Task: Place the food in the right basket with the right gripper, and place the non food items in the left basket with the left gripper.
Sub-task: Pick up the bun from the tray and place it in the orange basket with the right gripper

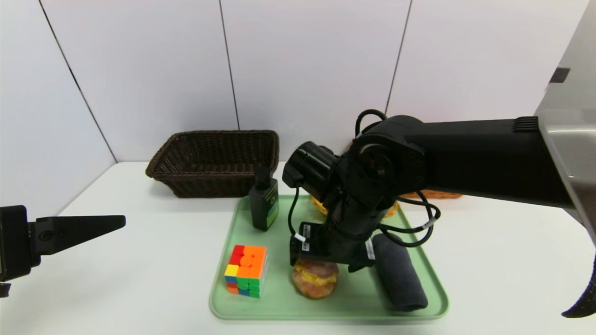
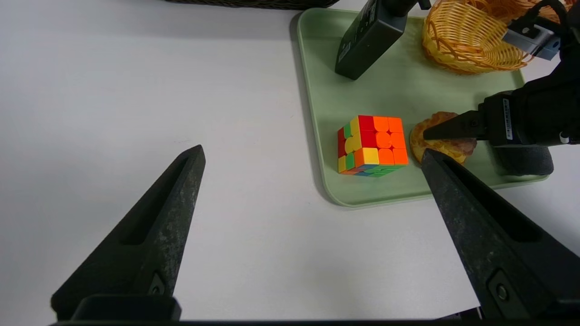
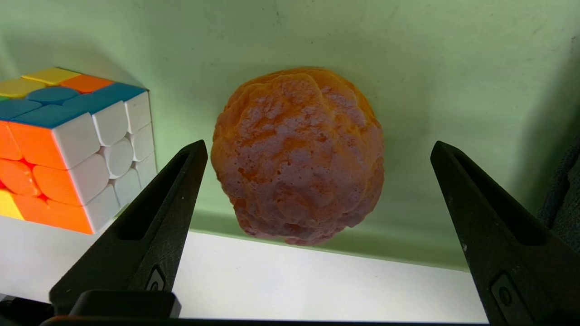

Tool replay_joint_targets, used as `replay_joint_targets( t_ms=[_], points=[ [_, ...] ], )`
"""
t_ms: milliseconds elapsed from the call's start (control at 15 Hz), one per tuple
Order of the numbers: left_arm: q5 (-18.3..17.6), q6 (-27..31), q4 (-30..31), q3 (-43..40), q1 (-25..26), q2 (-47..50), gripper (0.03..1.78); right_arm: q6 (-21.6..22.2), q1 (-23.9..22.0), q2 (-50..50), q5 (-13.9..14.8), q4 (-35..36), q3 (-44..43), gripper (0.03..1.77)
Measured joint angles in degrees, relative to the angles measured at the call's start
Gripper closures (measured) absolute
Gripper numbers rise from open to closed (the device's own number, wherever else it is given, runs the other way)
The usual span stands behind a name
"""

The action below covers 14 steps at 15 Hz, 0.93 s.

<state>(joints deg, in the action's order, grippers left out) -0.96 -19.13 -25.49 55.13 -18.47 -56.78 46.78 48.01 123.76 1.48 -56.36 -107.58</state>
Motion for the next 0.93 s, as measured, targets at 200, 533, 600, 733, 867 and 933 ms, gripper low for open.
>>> replay_joint_targets(
  t_ms=[200,533,600,733,867,933],
  points=[
    [-0.02,0.02,0.02,-0.33,0.00,0.11,0.12,-0.37,0.74,1.88,2.35,-2.74,-3.11,0.10],
    [0.00,0.06,0.02,-0.35,0.00,0.30,0.12,-1.60,1.77,4.08,3.16,-2.84,-4.07,0.10],
    [0.00,0.09,0.05,-0.26,0.00,0.37,0.12,-1.71,2.01,4.35,3.49,-2.77,-4.11,0.10],
    [-0.07,0.17,0.11,-0.09,0.00,0.48,0.12,-2.18,2.35,4.63,3.79,-2.62,-4.13,0.17],
    [-0.07,0.17,0.11,0.09,0.00,0.63,0.12,-2.13,2.44,4.79,3.69,-2.68,-4.16,0.51],
    [-0.05,0.17,0.09,0.02,0.01,0.83,0.12,-2.05,2.49,4.83,3.67,-2.71,-4.16,0.64]
  ],
)
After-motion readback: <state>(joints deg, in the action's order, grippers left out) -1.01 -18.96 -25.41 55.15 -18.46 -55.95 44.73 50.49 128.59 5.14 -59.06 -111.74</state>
